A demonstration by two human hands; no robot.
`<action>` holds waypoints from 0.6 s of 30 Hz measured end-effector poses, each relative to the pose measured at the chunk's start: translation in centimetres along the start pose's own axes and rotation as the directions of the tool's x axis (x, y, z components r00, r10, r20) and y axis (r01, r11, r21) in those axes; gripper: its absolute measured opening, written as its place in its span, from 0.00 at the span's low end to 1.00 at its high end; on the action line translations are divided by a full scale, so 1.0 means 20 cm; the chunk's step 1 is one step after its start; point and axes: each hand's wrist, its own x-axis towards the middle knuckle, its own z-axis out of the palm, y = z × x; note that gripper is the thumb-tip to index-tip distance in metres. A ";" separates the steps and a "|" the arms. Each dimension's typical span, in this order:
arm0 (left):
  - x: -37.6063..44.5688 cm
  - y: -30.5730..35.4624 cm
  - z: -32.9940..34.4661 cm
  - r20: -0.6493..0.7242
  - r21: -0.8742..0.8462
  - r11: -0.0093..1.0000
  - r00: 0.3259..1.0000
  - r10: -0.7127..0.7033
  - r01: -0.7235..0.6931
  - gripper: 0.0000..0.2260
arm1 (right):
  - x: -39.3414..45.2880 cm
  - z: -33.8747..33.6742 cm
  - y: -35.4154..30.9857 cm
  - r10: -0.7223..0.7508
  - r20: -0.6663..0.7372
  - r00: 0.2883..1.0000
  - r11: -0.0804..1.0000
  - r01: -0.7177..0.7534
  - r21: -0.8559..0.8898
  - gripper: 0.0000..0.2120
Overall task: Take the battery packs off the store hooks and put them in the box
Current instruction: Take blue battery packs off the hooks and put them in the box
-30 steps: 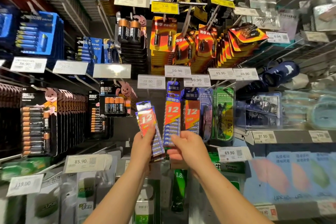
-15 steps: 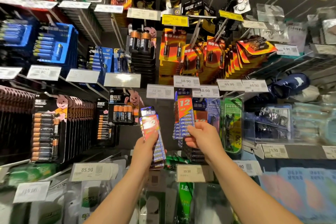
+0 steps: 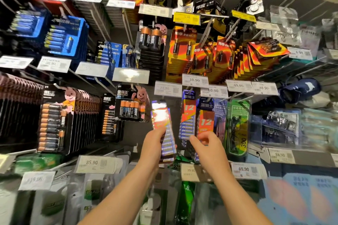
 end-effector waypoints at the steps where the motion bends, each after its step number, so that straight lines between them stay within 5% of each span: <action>1: 0.00 0.00 0.01 0.024 0.035 0.999 0.999 0.021 -0.022 0.14 | -0.02 0.00 -0.03 -0.023 0.051 0.998 0.999 0.021 0.026 0.09; 5: 0.02 -0.02 0.04 0.056 0.115 0.990 0.995 0.079 -0.085 0.13 | -0.05 0.03 -0.10 -0.030 0.250 0.968 0.998 0.014 0.065 0.08; 12: 0.00 -0.03 0.08 0.071 0.089 0.996 0.997 0.016 -0.022 0.16 | -0.02 0.06 -0.09 0.080 0.263 0.962 0.978 -0.126 0.163 0.15; 18: 0.00 -0.07 0.09 0.078 0.158 0.987 0.997 0.001 -0.014 0.20 | 0.01 0.07 -0.08 0.123 0.265 0.956 0.951 -0.190 0.243 0.09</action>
